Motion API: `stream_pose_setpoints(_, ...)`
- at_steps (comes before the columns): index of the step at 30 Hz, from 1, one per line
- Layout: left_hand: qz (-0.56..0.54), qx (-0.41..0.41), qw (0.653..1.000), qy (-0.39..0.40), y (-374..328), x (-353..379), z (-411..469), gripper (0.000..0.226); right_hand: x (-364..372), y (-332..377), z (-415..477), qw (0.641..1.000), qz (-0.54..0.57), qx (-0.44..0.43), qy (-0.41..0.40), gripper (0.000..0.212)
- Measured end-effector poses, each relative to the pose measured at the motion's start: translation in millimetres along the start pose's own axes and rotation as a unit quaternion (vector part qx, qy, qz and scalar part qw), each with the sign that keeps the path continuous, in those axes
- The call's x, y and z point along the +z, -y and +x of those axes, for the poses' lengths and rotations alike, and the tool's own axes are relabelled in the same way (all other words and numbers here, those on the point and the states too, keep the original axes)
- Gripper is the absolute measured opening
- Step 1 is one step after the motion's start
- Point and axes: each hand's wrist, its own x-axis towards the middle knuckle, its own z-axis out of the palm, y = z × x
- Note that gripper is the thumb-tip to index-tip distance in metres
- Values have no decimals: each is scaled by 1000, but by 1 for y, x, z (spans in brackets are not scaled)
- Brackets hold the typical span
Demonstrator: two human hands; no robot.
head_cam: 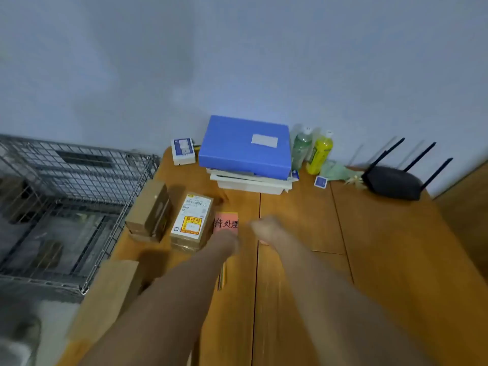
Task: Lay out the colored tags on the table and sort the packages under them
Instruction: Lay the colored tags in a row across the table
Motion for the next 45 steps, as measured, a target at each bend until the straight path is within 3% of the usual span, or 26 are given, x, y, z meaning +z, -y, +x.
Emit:
stream_pose_setpoints(4, 82, -42, 995, -33, 27, 36, 18, 21, 39, -27, 29, 998, 14, 40, 46, 40)
stream_pose_setpoints(7, 149, -59, 987, -25, 37, 55, 27, 20, 56, -36, 46, 999, 23, 31, 38, 38)
stream_pose_setpoints(12, 215, -40, 976, -18, 37, 61, 42, 26, 62, -37, 63, 999, 6, 30, 29, 24)
stream_pose_setpoints(16, 219, -33, 974, -36, 38, 66, 53, 29, 67, -45, 72, 999, 7, 29, 35, 25)
stream_pose_setpoints(21, 169, -32, 983, -59, 42, 72, 55, 26, 67, -58, 77, 997, 46, 42, 40, 38)
stream_pose_setpoints(24, 111, -32, 991, -67, 41, 73, 46, 19, 66, -64, 72, 987, 140, 60, 59, 55)
stream_pose_setpoints(28, 57, -10, 997, -59, 34, 67, 21, 11, 58, -63, 56, 962, 248, 63, 92, 58)
stream_pose_setpoints(31, 43, 14, 998, -48, 27, 53, 3, 16, 44, -53, 39, 940, 321, 59, 101, 51)
stream_pose_setpoints(34, 61, 58, 995, -47, 19, 34, -15, 18, 27, -34, 21, 925, 374, 31, 57, 33)
stream_pose_setpoints(40, 63, 118, 987, -86, 0, -23, -70, 22, -7, 24, -32, 940, 334, -67, -14, 19)
stream_pose_setpoints(45, -55, 192, 968, -152, -9, -90, -134, 29, -55, 76, -101, 932, 327, -144, -64, 18)
